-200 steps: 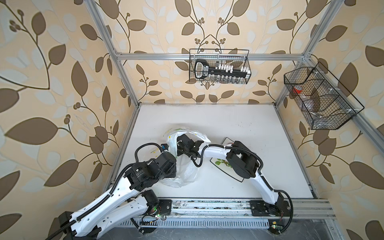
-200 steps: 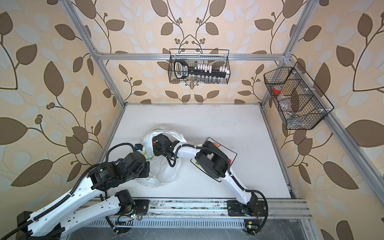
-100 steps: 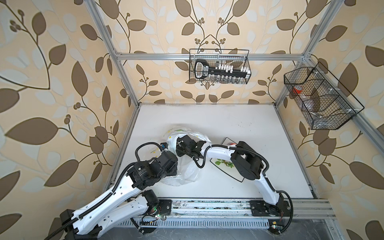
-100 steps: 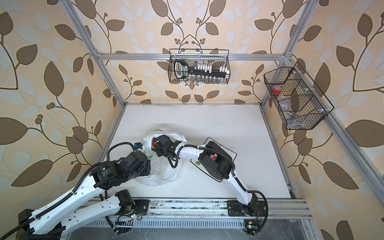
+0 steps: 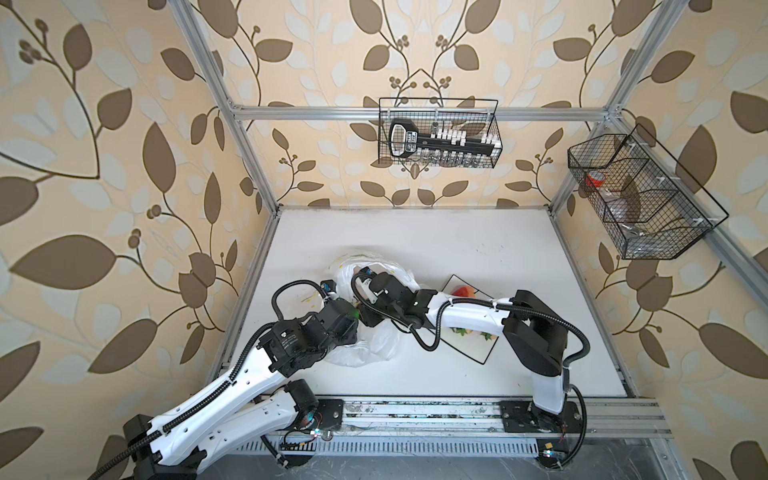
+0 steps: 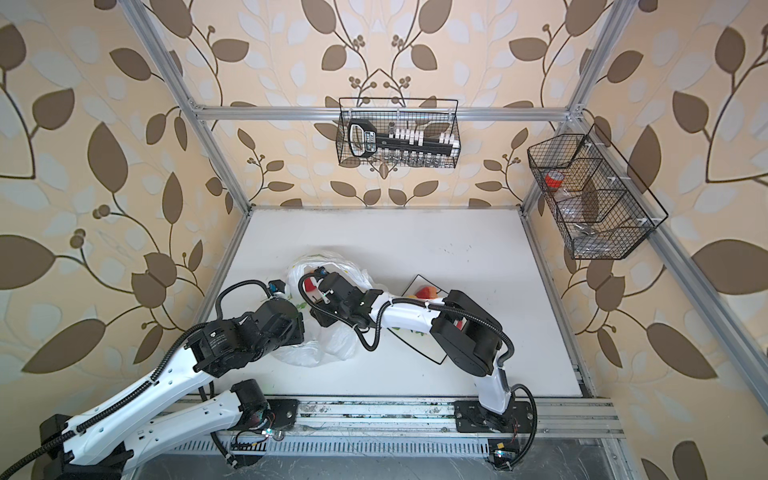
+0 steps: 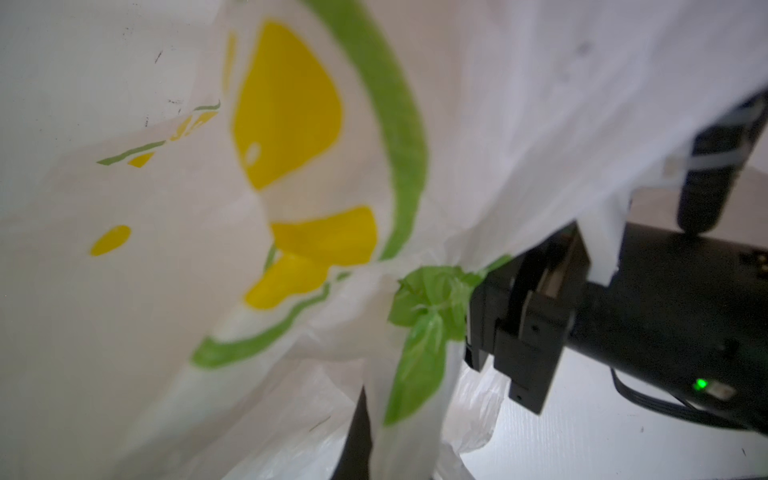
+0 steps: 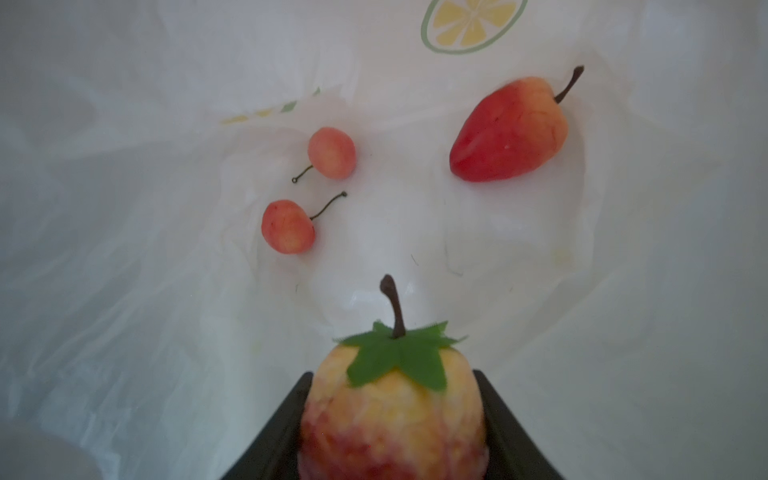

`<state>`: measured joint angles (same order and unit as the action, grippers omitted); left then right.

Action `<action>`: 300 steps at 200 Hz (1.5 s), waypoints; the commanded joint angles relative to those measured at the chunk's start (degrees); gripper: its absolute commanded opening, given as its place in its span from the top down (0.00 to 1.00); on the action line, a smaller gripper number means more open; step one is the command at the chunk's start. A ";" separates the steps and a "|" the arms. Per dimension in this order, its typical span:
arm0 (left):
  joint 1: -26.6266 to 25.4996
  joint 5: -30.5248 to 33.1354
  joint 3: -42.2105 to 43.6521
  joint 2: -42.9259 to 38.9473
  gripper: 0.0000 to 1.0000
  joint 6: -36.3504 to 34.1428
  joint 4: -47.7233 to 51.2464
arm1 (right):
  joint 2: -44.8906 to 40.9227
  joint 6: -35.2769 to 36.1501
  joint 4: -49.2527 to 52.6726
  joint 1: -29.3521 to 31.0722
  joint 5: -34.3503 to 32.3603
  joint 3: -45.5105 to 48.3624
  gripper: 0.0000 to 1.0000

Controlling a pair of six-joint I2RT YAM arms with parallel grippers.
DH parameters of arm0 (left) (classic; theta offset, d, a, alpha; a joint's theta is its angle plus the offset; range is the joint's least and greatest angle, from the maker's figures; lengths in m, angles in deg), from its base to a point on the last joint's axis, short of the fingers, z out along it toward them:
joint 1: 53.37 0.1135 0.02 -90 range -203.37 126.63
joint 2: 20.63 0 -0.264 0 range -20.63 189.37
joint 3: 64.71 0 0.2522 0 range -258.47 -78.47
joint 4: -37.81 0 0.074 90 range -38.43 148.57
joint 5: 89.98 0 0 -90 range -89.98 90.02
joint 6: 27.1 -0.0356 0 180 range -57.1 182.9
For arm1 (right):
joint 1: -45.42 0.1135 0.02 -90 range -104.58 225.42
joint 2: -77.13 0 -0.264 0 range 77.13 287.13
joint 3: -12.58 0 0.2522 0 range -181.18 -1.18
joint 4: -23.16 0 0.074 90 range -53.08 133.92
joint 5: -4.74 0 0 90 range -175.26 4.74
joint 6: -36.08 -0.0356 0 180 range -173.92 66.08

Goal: Take the fake fruits out of the plastic bag
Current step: 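Lift the red-yellow apple out of the bag with the right gripper toward the tray, then lower the red-yellow apple onto the tray and open the right gripper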

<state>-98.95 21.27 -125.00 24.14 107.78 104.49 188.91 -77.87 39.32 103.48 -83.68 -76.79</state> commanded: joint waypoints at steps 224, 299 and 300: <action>5.30 -6.21 -0.33 0.66 1.00 -5.86 -7.37 | -55.12 -11.06 14.32 -21.56 -9.56 37.39 0.54; 5.31 -7.52 -0.05 0.13 1.00 -5.95 -7.39 | -46.14 -18.92 6.69 -35.94 -18.74 42.32 0.53; 5.32 -7.57 -0.06 0.13 1.00 -5.95 -7.40 | -46.00 -19.06 6.63 -36.02 -18.78 42.36 0.53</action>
<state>-94.15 14.74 -124.97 24.76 102.80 98.20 140.46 -92.36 48.98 69.12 -97.88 -36.01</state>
